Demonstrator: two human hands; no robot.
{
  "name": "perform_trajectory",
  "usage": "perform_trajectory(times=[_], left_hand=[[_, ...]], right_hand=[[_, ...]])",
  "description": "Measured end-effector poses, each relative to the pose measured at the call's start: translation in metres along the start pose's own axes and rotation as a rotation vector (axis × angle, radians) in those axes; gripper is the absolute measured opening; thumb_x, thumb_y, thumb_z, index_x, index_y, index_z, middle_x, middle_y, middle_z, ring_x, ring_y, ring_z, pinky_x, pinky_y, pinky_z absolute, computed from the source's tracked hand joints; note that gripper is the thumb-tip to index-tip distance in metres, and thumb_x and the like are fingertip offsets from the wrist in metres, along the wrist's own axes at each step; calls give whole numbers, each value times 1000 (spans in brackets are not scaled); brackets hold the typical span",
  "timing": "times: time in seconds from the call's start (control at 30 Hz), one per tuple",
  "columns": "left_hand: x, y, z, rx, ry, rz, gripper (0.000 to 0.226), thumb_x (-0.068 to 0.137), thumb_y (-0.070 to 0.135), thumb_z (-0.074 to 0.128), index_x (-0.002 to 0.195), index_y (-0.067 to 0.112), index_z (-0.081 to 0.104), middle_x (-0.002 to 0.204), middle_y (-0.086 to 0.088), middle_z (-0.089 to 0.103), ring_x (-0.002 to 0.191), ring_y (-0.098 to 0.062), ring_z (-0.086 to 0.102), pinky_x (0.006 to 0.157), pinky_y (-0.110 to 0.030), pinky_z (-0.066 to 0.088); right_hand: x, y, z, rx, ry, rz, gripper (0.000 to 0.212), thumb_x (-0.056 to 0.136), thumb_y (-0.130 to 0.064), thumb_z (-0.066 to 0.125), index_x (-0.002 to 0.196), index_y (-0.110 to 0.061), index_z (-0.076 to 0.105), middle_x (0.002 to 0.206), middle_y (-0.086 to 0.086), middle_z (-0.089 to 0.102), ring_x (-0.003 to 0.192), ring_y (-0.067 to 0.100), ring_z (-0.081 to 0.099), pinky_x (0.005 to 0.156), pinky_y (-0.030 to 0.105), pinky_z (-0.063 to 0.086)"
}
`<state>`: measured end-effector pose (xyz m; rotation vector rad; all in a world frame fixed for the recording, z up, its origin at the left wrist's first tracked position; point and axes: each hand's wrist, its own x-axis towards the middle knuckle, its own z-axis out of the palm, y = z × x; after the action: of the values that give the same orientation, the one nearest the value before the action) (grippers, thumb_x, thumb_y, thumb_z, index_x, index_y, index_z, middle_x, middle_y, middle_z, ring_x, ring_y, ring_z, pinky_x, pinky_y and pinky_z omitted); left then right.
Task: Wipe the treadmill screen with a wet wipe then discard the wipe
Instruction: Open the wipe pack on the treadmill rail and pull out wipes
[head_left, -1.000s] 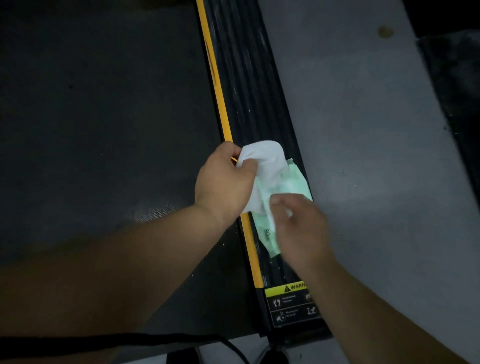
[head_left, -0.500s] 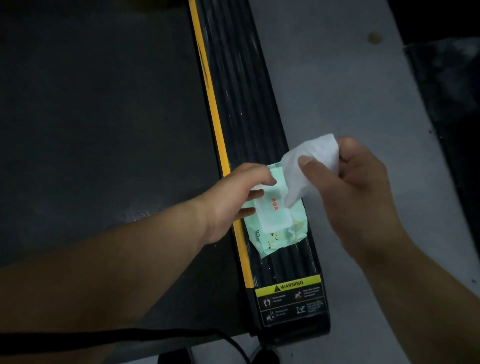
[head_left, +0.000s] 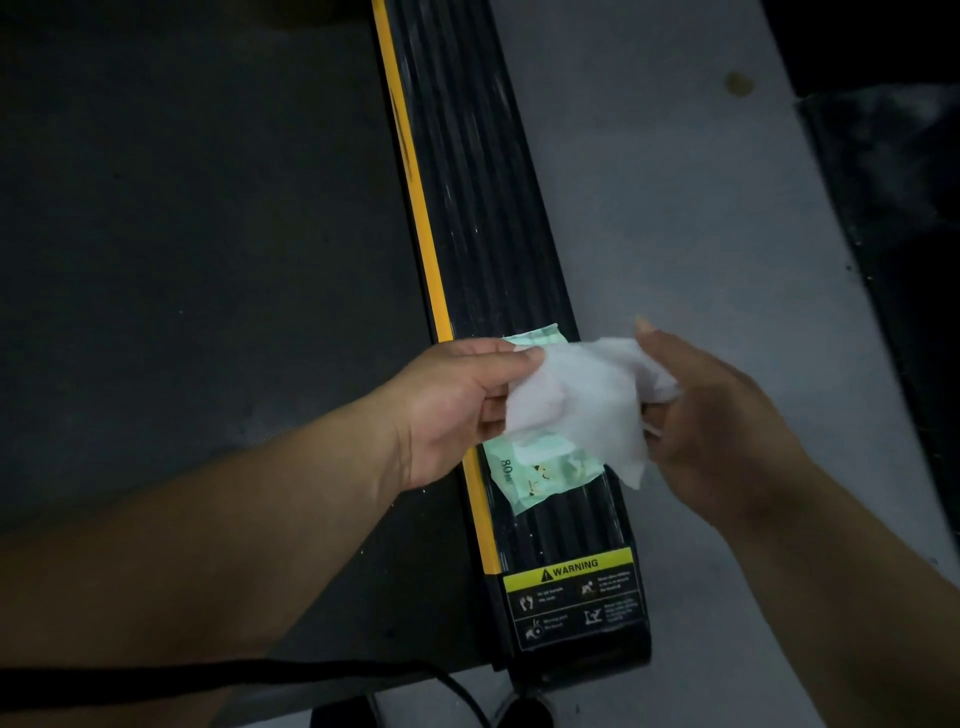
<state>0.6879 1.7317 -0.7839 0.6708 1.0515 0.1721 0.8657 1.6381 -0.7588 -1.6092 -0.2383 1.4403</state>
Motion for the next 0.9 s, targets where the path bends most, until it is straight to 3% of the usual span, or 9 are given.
perform_trajectory(times=[0.07, 0.13, 0.23, 0.3, 0.37, 0.57, 0.73, 0.83, 0.9], left_hand=[[-1, 0, 2, 42, 64, 28, 17, 95, 24, 69, 106, 10, 70, 94, -7, 74, 85, -20, 67, 81, -34, 52], [-1, 0, 2, 73, 126, 66, 18, 95, 23, 69, 104, 8, 72, 95, -8, 76, 86, -21, 68, 86, -39, 56], [-2, 2, 2, 120, 182, 126, 14, 96, 22, 69, 99, 8, 72, 96, -7, 77, 84, -20, 71, 88, -39, 59], [-3, 2, 3, 115, 215, 146, 15, 97, 21, 68, 101, 7, 72, 99, -9, 78, 85, -22, 72, 86, -40, 60], [-2, 3, 3, 121, 270, 162, 16, 96, 20, 69, 105, 8, 71, 105, -13, 77, 92, -27, 74, 88, -42, 61], [-6, 5, 1, 181, 269, 234, 36, 96, 21, 71, 131, 29, 64, 108, -7, 75, 99, -21, 74, 94, -36, 58], [-12, 10, -3, 391, 206, 307, 27, 90, 9, 75, 116, 18, 74, 100, 0, 78, 93, -10, 74, 82, -22, 59], [-14, 8, -5, 592, 242, 377, 18, 88, 8, 77, 104, 18, 77, 94, 3, 77, 88, -8, 74, 80, -28, 62], [-15, 6, -5, 679, 307, 435, 10, 89, 15, 78, 96, 21, 77, 88, 5, 75, 82, -6, 72, 74, -28, 62]], right_hand=[[2, 8, -1, 65, 65, 3, 32, 91, -26, 73, 116, -9, 64, 112, 19, 73, 97, 29, 75, 73, 34, 58], [3, 9, 0, 91, 234, 0, 41, 91, -16, 74, 127, -15, 56, 103, 12, 70, 75, 15, 75, 62, 27, 59], [4, 7, -6, 125, 251, -59, 40, 91, -23, 76, 122, -19, 52, 87, -2, 70, 63, 10, 73, 53, 26, 54], [4, 8, -5, 74, 173, -70, 42, 90, -29, 77, 121, -22, 49, 84, -5, 72, 74, 13, 74, 64, 34, 55], [2, 10, -4, -1, 153, -54, 51, 90, -22, 76, 134, -25, 52, 103, 4, 73, 93, 19, 75, 76, 36, 58], [0, 10, -8, 25, 139, -155, 29, 91, -8, 70, 116, -24, 70, 83, -3, 74, 89, 16, 72, 75, 32, 59], [-4, 11, -9, -293, 149, -301, 37, 83, 3, 76, 112, -19, 73, 93, -6, 75, 78, 1, 70, 68, 13, 54], [-4, 15, -14, -578, 237, -383, 26, 85, -6, 77, 103, -24, 77, 86, -7, 70, 67, 3, 63, 62, 18, 47], [-2, 16, -15, -684, 276, -448, 16, 88, -12, 75, 92, -27, 78, 92, -3, 66, 75, 8, 61, 67, 22, 44]])
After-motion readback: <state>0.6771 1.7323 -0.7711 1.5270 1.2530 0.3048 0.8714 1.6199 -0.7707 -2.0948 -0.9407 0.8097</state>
